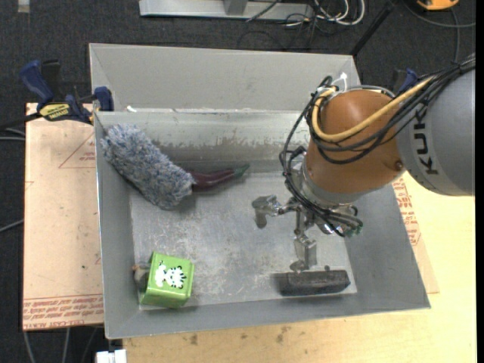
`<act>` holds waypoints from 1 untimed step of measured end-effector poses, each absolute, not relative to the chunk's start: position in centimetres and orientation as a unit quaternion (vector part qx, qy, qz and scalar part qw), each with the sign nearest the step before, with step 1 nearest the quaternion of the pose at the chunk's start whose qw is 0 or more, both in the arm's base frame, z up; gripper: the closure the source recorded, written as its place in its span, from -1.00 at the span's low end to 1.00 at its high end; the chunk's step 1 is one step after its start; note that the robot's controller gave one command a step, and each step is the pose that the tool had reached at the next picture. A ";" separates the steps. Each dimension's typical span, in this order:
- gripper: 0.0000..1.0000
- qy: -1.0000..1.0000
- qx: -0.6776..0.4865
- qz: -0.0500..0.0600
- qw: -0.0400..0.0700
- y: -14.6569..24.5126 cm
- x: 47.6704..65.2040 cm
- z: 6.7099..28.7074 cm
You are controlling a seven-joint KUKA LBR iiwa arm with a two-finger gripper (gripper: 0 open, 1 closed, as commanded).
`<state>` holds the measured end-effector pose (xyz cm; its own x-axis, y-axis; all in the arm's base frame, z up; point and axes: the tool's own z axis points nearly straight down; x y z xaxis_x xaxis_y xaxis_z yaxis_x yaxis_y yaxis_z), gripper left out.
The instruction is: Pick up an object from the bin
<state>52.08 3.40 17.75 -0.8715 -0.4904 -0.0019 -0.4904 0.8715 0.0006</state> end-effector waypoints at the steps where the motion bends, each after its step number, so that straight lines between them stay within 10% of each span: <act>1: -1.00 0.980 -0.200 0.001 0.001 -0.1 50.4 14.0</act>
Offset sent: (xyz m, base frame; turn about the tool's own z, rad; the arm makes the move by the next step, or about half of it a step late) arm -0.0364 -0.0491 -0.0450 -0.1364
